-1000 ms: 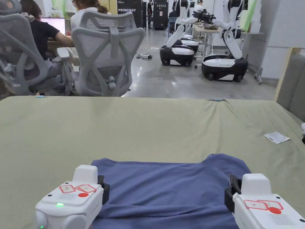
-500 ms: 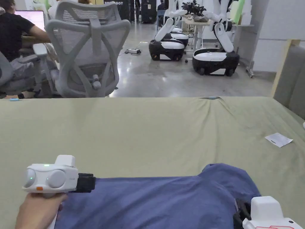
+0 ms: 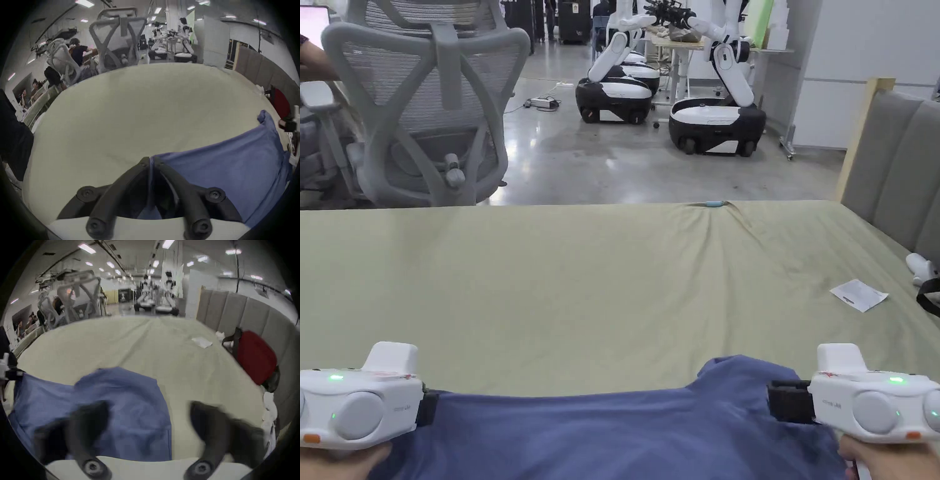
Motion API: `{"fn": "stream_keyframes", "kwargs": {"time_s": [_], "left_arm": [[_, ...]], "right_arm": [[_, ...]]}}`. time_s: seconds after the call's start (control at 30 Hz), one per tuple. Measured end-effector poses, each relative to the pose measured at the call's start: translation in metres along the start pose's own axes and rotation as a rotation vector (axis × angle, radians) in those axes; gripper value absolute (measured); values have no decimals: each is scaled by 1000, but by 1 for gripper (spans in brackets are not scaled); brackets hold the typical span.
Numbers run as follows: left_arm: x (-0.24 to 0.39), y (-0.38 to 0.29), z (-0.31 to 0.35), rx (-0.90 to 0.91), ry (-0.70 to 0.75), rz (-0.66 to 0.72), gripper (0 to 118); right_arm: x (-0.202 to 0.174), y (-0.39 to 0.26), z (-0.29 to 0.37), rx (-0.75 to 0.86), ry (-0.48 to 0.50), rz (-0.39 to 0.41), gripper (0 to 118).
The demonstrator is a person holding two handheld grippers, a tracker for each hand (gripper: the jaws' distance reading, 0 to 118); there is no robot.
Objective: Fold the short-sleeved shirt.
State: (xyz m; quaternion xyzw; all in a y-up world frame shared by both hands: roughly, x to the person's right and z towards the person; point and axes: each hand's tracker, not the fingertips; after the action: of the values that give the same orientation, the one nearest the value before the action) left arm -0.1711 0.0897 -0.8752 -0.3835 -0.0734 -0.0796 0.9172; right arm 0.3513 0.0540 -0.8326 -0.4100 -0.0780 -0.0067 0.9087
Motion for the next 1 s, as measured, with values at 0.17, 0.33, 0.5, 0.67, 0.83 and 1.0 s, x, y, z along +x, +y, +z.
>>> {"fn": "stream_keyframes", "kwargs": {"time_s": [0.17, 0.33, 0.5, 0.67, 0.83, 1.0], "left_arm": [[-5, 0, 10, 11, -10, 7, 2], [-8, -6, 35, 38, -13, 20, 2], [-14, -25, 105, 137, -19, 49, 2], [-23, -86, 176, 171, -48, 81, 1], [-26, -167, 175, 6, -73, 117, 2], [-16, -200, 161, -16, -30, 131, 24]], "right_arm": [[-3, -6, -39, -87, 87, 3, 54], [-10, -9, 24, 101, 98, 63, 2], [-6, -22, 121, 232, 105, 64, 2], [-6, -78, 202, 289, 73, 131, 2], [-11, -170, 204, 166, 79, 147, 2], [-15, -208, 187, 99, 93, 71, 22]]}}
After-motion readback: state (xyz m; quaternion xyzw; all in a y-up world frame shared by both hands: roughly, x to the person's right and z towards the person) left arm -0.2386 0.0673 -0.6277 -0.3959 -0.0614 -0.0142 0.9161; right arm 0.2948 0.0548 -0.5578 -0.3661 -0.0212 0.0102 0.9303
